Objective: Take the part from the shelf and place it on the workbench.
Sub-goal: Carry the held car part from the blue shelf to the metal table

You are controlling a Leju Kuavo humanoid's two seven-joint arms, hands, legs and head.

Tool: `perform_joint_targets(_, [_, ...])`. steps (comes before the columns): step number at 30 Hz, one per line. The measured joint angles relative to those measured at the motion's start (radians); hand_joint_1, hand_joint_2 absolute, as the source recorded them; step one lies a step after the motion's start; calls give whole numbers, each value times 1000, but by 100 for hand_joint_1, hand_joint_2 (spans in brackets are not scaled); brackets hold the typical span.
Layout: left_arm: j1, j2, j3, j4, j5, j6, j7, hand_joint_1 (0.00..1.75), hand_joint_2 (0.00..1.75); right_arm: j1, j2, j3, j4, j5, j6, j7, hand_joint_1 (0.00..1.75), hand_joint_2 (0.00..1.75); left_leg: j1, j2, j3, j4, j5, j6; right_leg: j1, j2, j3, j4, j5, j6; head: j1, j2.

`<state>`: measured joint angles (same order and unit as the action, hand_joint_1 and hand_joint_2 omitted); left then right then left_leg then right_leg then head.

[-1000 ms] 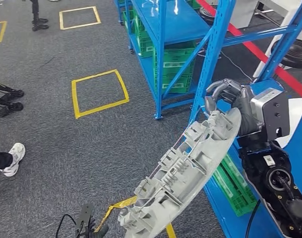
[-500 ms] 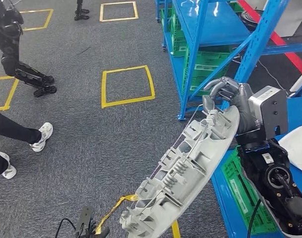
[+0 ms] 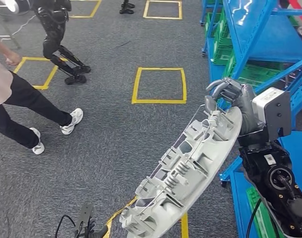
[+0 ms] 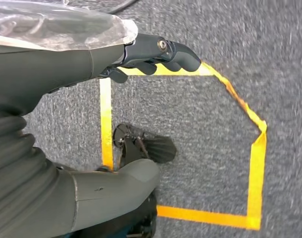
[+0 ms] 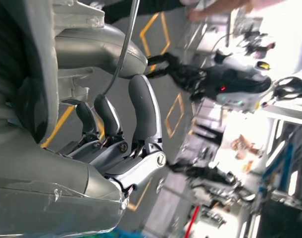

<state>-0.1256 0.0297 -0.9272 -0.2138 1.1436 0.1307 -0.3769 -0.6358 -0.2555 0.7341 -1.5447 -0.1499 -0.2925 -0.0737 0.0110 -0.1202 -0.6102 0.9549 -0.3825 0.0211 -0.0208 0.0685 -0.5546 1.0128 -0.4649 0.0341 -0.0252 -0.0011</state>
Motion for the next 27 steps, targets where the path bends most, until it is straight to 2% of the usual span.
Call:
perform_joint_targets(1, [-1, 0, 0, 0, 0, 0, 0, 0, 175, -1, 1, 0, 1, 0, 2, -2, 175, 175, 2, -12, -6, 2, 1, -5, 0, 20, 14, -33, 7, -1, 0, 0])
perform_joint_targets(2, [-1, -1, 0, 0, 1, 1, 0, 0, 175, -2, 2, 0, 2, 0, 4, -4, 175, 175, 5, -24, -13, 3, 5, -12, 2, 26, 20, -43, 2, -2, 1, 0])
perform_joint_targets(3, [1, 0, 0, 0, 1, 1, 0, 0, 175, -3, 3, 0, 3, 0, 4, -5, 175, 175, 7, -37, -18, 1, 9, -20, 3, 16, 25, -51, 2, -4, 2, 0])
perform_joint_targets(4, [4, 0, 0, 0, 1, 2, 0, 0, 175, -4, 4, 0, 4, 0, 6, -5, 175, 175, 9, -35, -22, 2, 10, -24, 3, 3, 30, -54, 6, -9, 3, 0])
perform_joint_targets(5, [6, 0, 0, 0, 1, 2, 0, 0, 175, -5, 6, 0, 5, 0, 7, -5, 175, 175, 9, -13, -29, 13, 4, -28, 2, -11, 35, -61, 10, -15, 2, 0])
perform_joint_targets(6, [7, 0, 0, 0, 0, 3, 0, 0, 175, -6, 7, 0, 5, 0, 8, -6, 175, 175, 8, 21, -45, 46, -14, -31, 0, -26, 40, -69, 14, -20, -1, 0])
perform_joint_targets(7, [6, -1, 0, 0, -2, 4, 0, 0, 175, -6, 8, -1, 5, 0, 9, -6, 175, 175, 8, 62, -72, 100, -42, -34, 0, -41, 43, -74, 16, -24, -4, 0])
perform_joint_targets(8, [4, -2, 0, 0, -4, 5, 0, 0, 175, -5, 9, -1, 5, -1, 9, -6, 175, 175, 9, 91, -109, 172, -76, -40, 2, -56, 44, -75, 16, -27, -7, 0])
perform_joint_targets(9, [2, -2, 0, 0, -6, 6, 1, 0, 175, -3, 8, -2, 5, -2, 8, -6, 175, 175, 11, 105, -146, 244, -106, -47, 3, -73, 44, -75, 15, -29, -8, 0])
perform_joint_targets(10, [1, -3, 0, 0, -8, 7, 2, 0, 175, 0, 8, -2, 5, -3, 6, -5, 175, 175, 13, 111, -171, 293, -120, -52, 4, -89, 44, -75, 14, -29, -8, 0])
perform_joint_targets(11, [2, -4, 0, 0, -9, 8, 3, 0, 175, 3, 8, -2, 5, -4, 5, -4, 175, 175, 14, 113, -177, 306, -118, -56, 4, -104, 44, -75, 12, -28, -8, 0])
perform_joint_targets(12, [3, -5, 0, 0, -10, 9, 4, 0, 175, 6, 8, -2, 4, -5, 3, -3, 175, 175, 15, 117, -158, 274, -97, -57, 4, -117, 45, -75, 11, -26, -9, 0])
perform_joint_targets(13, [3, -5, 0, 0, -10, 10, 4, 0, 175, 7, 8, -3, 4, -6, 0, -2, 175, 175, 15, 127, -120, 206, -66, -58, 4, -129, 46, -75, 8, -23, -9, 0])
perform_joint_targets(15, [2, -5, 0, 0, -11, 12, 4, 0, 175, 7, 6, -5, -1, -8, -7, 5, 175, 175, 11, 168, -38, 61, -17, -52, 8, -149, 50, -73, 1, -13, -10, 0])
perform_joint_targets(16, [0, -6, 0, 0, -12, 13, 4, 0, 175, 7, 5, -6, -5, -8, -10, 9, 175, 175, 9, 180, -14, 19, -7, -46, 12, -158, 53, -73, -3, -7, -9, 0])
perform_joint_targets(17, [-2, -6, 0, 0, -13, 14, 5, 0, 175, 7, 3, -6, -8, -9, -12, 14, 175, 175, 5, 182, -6, 4, -6, -38, 14, -166, 56, -73, -7, -1, -8, 0])
perform_joint_targets(19, [-3, -5, 0, 0, -15, 15, 5, 0, 175, 7, 1, -7, -13, -10, -12, 22, 175, 175, 2, 158, -5, 2, -8, -21, 11, -178, 64, -73, -15, 11, -4, 0])
perform_joint_targets(21, [-5, -4, 0, 0, -17, 15, 5, 0, 175, 7, -2, -7, -18, -10, -12, 27, 175, 175, 4, 138, 2, -4, -9, -5, 5, -143, 52, -34, -45, 19, -1, 0])
perform_joint_targets(23, [-9, -3, -1, 0, -17, 16, 5, 0, 175, 8, -9, -7, -22, -11, -12, 30, 175, 175, 4, 117, 8, -6, -11, 6, 3, -91, -9, 95, -107, 21, 3, 0])
perform_joint_targets(24, [-11, -3, -1, 0, -18, 17, 4, 0, 175, 10, -12, -6, -22, -11, -13, 30, 175, 175, 2, 105, 9, -6, -11, 10, 3, -79, -50, 174, -136, 21, 4, 0])
perform_joint_targets(25, [-12, -4, -1, 0, -19, 17, 4, 0, 175, 14, -14, -6, -22, -11, -15, 31, 175, 175, 0, 91, 10, -5, -12, 11, 4, -74, -84, 234, -151, 20, 4, 0])
perform_joint_targets(26, [-12, -4, -1, 0, -20, 16, 3, 0, 175, 17, -17, -6, -22, -11, -18, 32, 175, 175, -2, 76, 12, -5, -13, 13, 5, -72, -102, 257, -145, 18, 4, 0])
perform_joint_targets(27, [-12, -4, -1, 0, -21, 15, 2, 0, 175, 20, -20, -6, -23, -11, -21, 32, 175, 175, -3, 61, 14, -4, -14, 13, 5, -69, -102, 239, -119, 14, 5, 0])
